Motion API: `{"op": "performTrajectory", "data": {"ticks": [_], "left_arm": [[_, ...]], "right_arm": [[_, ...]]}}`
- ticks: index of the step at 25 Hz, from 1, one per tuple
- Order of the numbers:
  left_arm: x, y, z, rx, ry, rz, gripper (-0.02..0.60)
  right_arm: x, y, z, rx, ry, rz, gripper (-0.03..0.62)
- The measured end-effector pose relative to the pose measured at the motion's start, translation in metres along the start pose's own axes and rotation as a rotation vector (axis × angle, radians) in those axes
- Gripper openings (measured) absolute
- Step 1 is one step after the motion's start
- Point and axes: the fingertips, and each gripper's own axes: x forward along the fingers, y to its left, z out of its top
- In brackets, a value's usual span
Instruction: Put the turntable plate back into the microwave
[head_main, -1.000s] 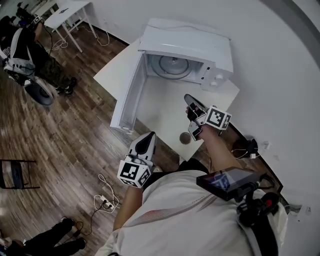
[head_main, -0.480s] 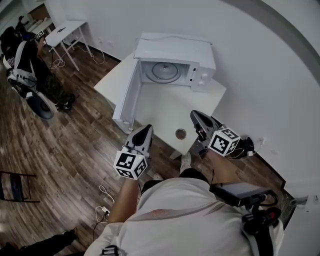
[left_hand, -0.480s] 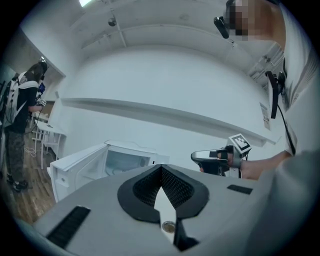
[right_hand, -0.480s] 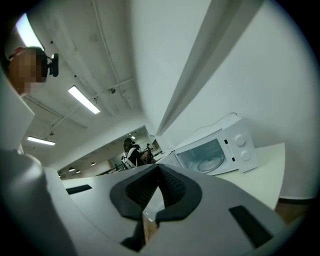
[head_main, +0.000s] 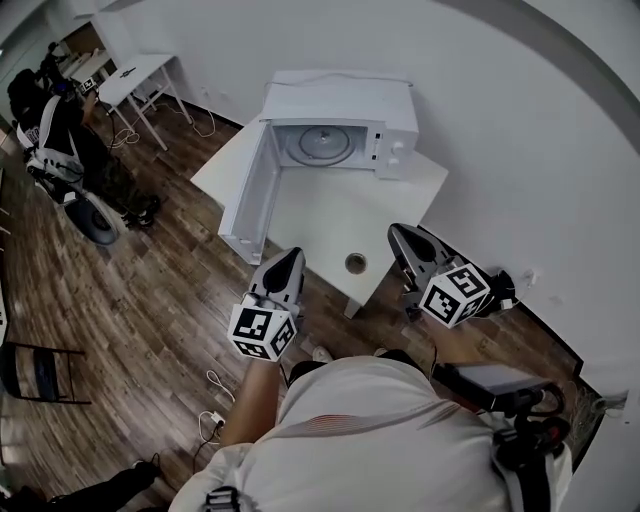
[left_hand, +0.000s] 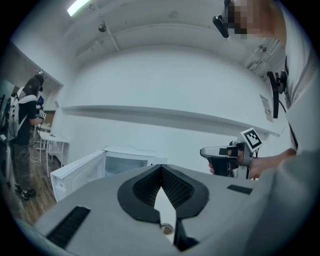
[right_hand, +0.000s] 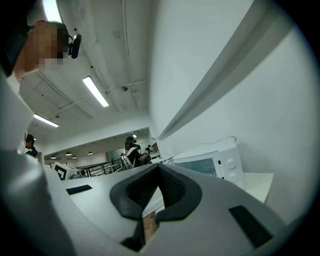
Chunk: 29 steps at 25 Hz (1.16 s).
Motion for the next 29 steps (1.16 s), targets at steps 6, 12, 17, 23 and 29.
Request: {"op": "performTrajectory", "data": {"ticks": [6, 12, 17, 23, 29], "left_arm": [[0.007, -0.041, 0.003, 0.008, -0.011, 0.054, 0.011], [0.008, -0.075, 0.006, 0.051, -0.006, 0.096, 0.011], [0.007, -0.092, 0.009, 0.042, -0.02, 0.139, 0.011], [0.012, -0.102, 0.015, 0.072, -0.035, 0.112, 0.011], [0.012, -0.094, 0.023, 0.075, -0.048, 0.11, 0.011]], "right_arm": [[-0.03, -0.02, 0.017, -0.043, 0.006, 0.03, 0.005], [-0.049, -0.031, 0.021, -0.046, 0.004, 0.076, 0.005], [-0.058, -0.034, 0.025, -0.043, 0.015, 0.118, 0.005], [-0.059, -0.037, 0.031, -0.061, -0.002, 0.106, 0.005], [-0.057, -0.028, 0.035, -0.081, -0.011, 0.105, 0.005]]}}
